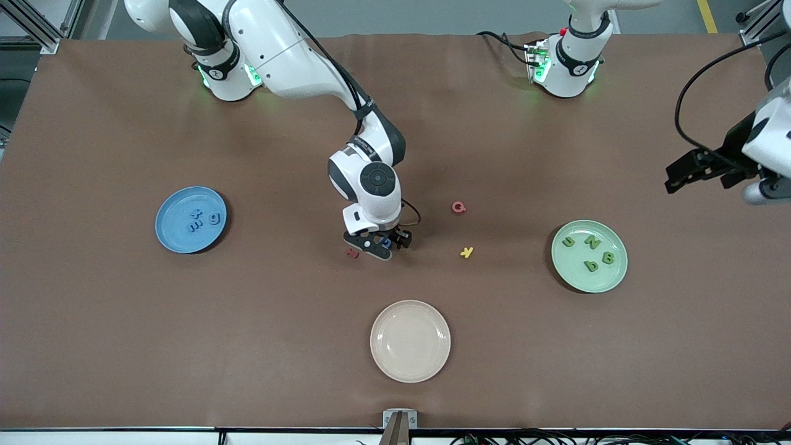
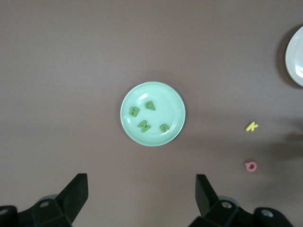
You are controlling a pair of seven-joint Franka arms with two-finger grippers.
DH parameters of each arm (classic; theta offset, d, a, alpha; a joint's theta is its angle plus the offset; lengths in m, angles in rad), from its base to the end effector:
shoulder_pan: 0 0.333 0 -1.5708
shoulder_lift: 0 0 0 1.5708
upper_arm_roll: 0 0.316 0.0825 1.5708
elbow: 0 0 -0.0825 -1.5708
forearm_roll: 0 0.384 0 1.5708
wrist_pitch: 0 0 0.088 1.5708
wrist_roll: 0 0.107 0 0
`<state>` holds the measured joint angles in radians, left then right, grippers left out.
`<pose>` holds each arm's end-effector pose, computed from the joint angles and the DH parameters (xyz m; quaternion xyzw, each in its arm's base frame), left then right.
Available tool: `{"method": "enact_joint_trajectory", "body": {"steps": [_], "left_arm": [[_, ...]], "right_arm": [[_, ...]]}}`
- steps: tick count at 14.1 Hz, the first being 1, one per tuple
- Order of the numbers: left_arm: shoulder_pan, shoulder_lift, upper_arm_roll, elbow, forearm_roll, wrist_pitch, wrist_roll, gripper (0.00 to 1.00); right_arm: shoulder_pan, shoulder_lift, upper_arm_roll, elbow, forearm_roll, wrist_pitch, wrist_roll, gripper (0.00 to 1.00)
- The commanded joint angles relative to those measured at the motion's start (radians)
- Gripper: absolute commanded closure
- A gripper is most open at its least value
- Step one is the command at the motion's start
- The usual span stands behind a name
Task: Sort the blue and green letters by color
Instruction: 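Grasp the blue c with the right gripper and lift it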
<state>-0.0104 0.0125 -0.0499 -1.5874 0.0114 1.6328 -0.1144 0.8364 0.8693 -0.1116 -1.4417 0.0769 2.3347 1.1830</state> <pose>0.5632 -0.0327 0.6152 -0.9995 -0.0268 -0.0169 0.0039 0.5318 0.4926 0.1737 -0.9723 0.2328 -0.0201 0.0039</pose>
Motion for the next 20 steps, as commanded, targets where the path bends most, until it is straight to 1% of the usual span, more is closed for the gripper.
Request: {"method": "enact_joint_trajectory", "body": {"steps": [1, 5, 6, 7, 9, 10, 11, 14, 17, 18, 19, 20], "left_arm": [[0.030, -0.089, -0.027, -0.109, -0.028, 0.021, 0.041, 0.00], [0.041, -0.101, -0.035, -0.103, -0.015, 0.013, 0.044, 0.00], [0.041, -0.092, -0.035, -0.082, -0.011, 0.013, 0.045, 0.00], [0.043, -0.091, -0.035, -0.074, -0.011, 0.009, 0.044, 0.00], [0.041, -0.097, -0.035, -0.074, -0.011, -0.019, 0.032, 0.00], [0.041, -0.097, -0.035, -0.071, -0.010, -0.024, 0.032, 0.00], [0.041, -0.098, -0.035, -0.069, -0.010, -0.025, 0.032, 0.00], [0.041, -0.097, -0.035, -0.069, -0.010, -0.025, 0.033, 0.00], [0.040, -0.095, -0.035, -0.068, -0.010, -0.025, 0.032, 0.00], [0.040, -0.094, -0.036, -0.068, -0.010, -0.025, 0.030, 0.00], [0.038, -0.094, -0.036, -0.068, -0.010, -0.025, 0.030, 0.00], [0.038, -0.094, -0.036, -0.068, -0.010, -0.025, 0.030, 0.00]], "right_arm": [[0.010, 0.020, -0.010, 0.032, -0.009, -0.002, -0.008, 0.24], [0.010, 0.020, -0.010, 0.031, -0.009, 0.000, -0.008, 0.50], [0.010, 0.022, -0.010, 0.032, -0.008, 0.000, -0.008, 0.59], [0.010, 0.022, -0.010, 0.032, -0.008, 0.000, -0.006, 0.67], [0.009, 0.022, -0.010, 0.030, -0.008, -0.002, -0.003, 0.91], [0.009, 0.022, -0.010, 0.030, -0.008, -0.002, 0.000, 0.98], [0.009, 0.020, -0.010, 0.030, -0.006, -0.003, 0.000, 1.00], [0.000, 0.014, -0.011, 0.047, -0.006, -0.026, -0.013, 1.00], [-0.034, -0.029, -0.014, 0.053, -0.005, -0.164, -0.077, 1.00], [-0.057, -0.057, -0.016, 0.044, -0.002, -0.187, -0.130, 1.00], [-0.087, -0.090, -0.016, 0.035, 0.000, -0.251, -0.170, 1.00], [-0.112, -0.102, -0.016, 0.037, 0.000, -0.309, -0.202, 1.00]]}}
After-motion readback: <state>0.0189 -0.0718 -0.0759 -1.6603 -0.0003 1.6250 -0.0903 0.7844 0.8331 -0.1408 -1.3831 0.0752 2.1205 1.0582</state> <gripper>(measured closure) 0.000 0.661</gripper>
